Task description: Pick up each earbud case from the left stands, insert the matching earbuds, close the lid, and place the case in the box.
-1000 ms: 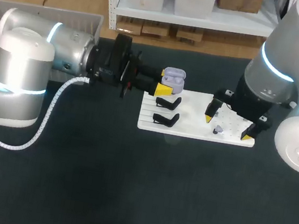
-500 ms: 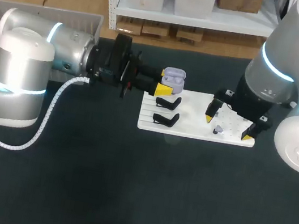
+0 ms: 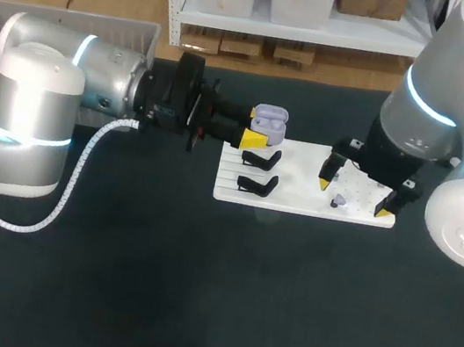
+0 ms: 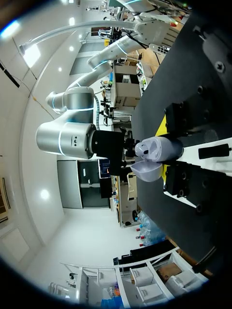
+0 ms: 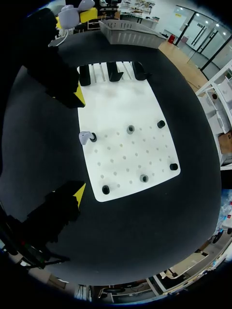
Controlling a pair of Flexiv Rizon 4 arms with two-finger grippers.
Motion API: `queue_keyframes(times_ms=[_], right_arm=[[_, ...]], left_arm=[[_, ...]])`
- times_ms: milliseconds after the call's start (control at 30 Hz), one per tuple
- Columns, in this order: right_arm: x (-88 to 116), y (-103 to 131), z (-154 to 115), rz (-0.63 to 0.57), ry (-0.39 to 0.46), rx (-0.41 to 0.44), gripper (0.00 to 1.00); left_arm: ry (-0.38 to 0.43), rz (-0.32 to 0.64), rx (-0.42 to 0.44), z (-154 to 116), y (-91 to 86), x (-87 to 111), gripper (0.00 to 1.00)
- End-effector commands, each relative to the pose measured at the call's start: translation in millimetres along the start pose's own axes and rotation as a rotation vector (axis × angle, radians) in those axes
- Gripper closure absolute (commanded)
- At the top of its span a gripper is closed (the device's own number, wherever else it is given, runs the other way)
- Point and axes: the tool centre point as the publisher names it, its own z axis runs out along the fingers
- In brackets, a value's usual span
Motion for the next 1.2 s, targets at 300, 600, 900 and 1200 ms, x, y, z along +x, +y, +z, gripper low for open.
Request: queue_keyframes(times_ms=[300, 600, 900, 1200], right_arm=[[1, -4, 10, -0.013, -0.075, -0.021, 0.01], [6, -4, 10, 0.002, -0.11, 0.0, 0.51], [2, 2, 10, -0.001, -0.116, -0.001, 0.55], [-2, 11, 15, -0.012, -0.108, 0.004, 0.56]], left_arm=[[0.002, 0.0, -0.002, 0, -0.6, -0.3, 1.0], [0.002, 0.0, -0.002, 0, -0.6, -0.3, 1.0], [0.002, 0.0, -0.002, 0, -0.6, -0.3, 1.0], [0.002, 0.0, -0.002, 0, -0.6, -0.3, 1.0]])
